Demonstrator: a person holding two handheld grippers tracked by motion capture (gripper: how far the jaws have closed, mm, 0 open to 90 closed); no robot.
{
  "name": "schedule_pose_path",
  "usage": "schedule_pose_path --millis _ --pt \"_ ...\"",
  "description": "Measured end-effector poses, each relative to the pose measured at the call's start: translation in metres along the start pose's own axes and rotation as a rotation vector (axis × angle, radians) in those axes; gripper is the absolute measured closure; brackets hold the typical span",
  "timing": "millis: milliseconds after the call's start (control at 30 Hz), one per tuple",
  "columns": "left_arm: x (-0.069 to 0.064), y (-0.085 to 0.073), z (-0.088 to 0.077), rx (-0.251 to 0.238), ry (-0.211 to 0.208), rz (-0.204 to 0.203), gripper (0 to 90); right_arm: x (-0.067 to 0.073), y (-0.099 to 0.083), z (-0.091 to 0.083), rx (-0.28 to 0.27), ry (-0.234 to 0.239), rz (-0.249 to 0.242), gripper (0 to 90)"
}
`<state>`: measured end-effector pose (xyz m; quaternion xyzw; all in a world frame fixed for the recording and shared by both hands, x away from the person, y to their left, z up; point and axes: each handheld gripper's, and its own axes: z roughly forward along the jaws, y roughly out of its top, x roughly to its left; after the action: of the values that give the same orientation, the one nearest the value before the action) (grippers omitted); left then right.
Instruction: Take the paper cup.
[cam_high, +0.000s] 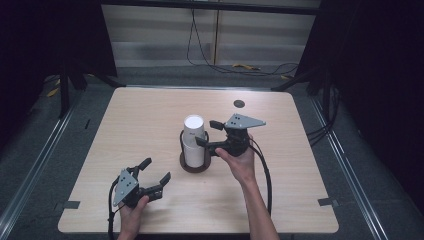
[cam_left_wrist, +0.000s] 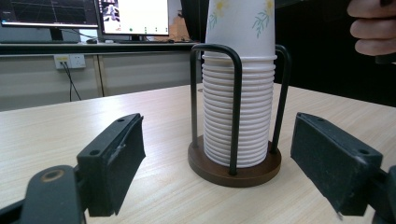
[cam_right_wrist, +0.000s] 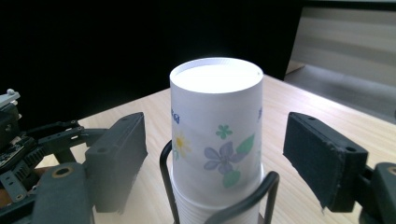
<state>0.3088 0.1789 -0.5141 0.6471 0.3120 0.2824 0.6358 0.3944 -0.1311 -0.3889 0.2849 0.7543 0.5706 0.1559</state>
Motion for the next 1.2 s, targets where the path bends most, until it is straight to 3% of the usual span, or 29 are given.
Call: schedule_pose_path --millis 100,933,1200 --pt "0.0 0.0 0.0 -0.001 -0.001 0.0 17.3 -0.003 0.004 0.006 0.032 -0.009 0.004 15.0" --pt "0.001 0.0 -0.001 -0.001 -0.011 0.004 17.3 -0.01 0.026 0.038 0.189 0.061 -0.012 20.8" --pt "0.001 0.0 -0.001 -0.005 -0.011 0.002 17.3 -0.01 0.025 0.044 0.195 0.054 -0.002 22.9"
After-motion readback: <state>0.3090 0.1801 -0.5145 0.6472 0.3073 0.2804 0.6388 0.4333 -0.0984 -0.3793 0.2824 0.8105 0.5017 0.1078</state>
